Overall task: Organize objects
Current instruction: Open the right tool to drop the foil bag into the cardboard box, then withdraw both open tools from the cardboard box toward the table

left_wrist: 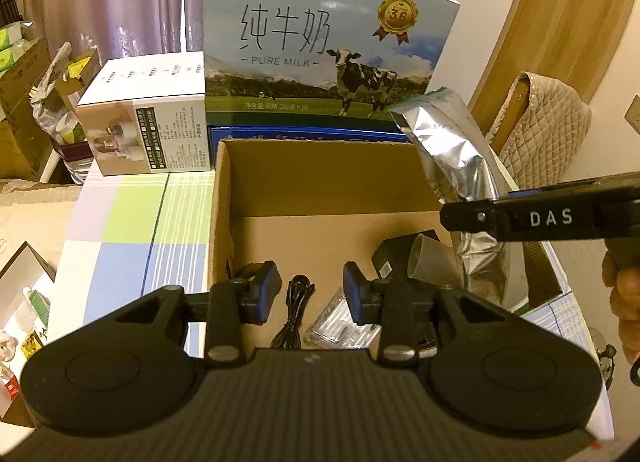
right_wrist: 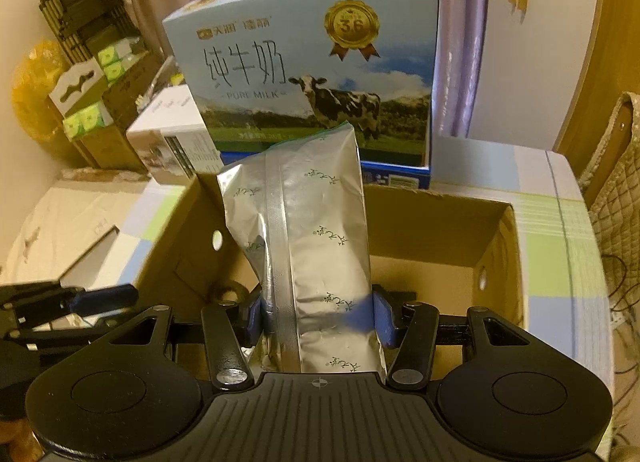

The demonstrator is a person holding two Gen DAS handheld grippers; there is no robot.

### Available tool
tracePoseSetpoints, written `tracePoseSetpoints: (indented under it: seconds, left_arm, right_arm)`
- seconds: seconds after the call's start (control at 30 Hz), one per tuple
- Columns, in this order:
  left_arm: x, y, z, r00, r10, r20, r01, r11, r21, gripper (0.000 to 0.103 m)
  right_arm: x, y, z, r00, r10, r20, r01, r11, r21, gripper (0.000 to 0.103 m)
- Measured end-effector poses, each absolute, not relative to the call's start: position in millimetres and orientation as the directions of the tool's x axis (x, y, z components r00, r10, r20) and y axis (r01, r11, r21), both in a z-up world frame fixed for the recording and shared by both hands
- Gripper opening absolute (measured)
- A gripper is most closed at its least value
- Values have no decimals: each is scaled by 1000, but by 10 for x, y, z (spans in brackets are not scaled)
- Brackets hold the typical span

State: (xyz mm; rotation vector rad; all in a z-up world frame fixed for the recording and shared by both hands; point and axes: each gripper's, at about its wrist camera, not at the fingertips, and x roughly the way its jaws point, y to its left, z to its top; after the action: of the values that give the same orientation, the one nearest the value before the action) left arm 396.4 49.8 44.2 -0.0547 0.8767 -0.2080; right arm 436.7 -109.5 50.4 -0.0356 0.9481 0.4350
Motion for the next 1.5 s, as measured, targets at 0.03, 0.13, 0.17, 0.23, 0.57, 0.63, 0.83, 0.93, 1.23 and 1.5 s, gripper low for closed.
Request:
tracePoseSetpoints:
  seconds: [0.03, 0.13, 0.17, 0.23, 0.57, 0.63, 0.83, 0.93, 1.23, 1.5]
  left_arm:
    - [3966, 504, 441, 622, -202, -757, 157, 979, -133, 30]
    - [3944, 530, 439, 625, -199, -755, 153, 980, -131, 31]
    - [3934, 540, 436, 625, -198, -755, 152, 980, -131, 31]
    - [3913, 565, 424, 625, -197, -755, 152, 980, -131, 31]
    - [3778, 616, 412, 627, -198, -753, 141, 980, -139, 32]
    - [3723, 600, 426, 626, -200, -753, 145, 979, -140, 32]
    - [3499, 574, 494, 632, -203, -748, 139, 979, -148, 33]
    - [3325, 544, 534, 635, -209, -744, 143, 978, -153, 35]
    - [2736, 409, 606, 642, -225, -733, 151, 974, -168, 44]
    - [2223, 312, 577, 655, -207, -727, 152, 978, -142, 61]
  right_arm:
    - [4380, -1080, 495, 510, 343, -788, -372, 915, 157, 51]
    - [4352, -1068, 480, 555, 364, -748, -391, 908, 151, 75]
    - [4330, -1068, 484, 569, 363, -738, -397, 907, 140, 76]
    - [4317, -1087, 489, 576, 367, -731, -395, 907, 144, 76]
    - [4222, -1311, 446, 565, 327, -758, -350, 926, 138, 76]
    - [4164, -1358, 455, 566, 324, -758, -349, 927, 136, 76]
    - [3936, -1510, 547, 565, 320, -760, -351, 927, 129, 76]
    - [3771, -1599, 630, 571, 319, -756, -356, 927, 122, 76]
    - [3117, -1948, 707, 581, 324, -746, -362, 925, 120, 76]
    - [2439, -2244, 452, 563, 348, -750, -373, 917, 145, 76]
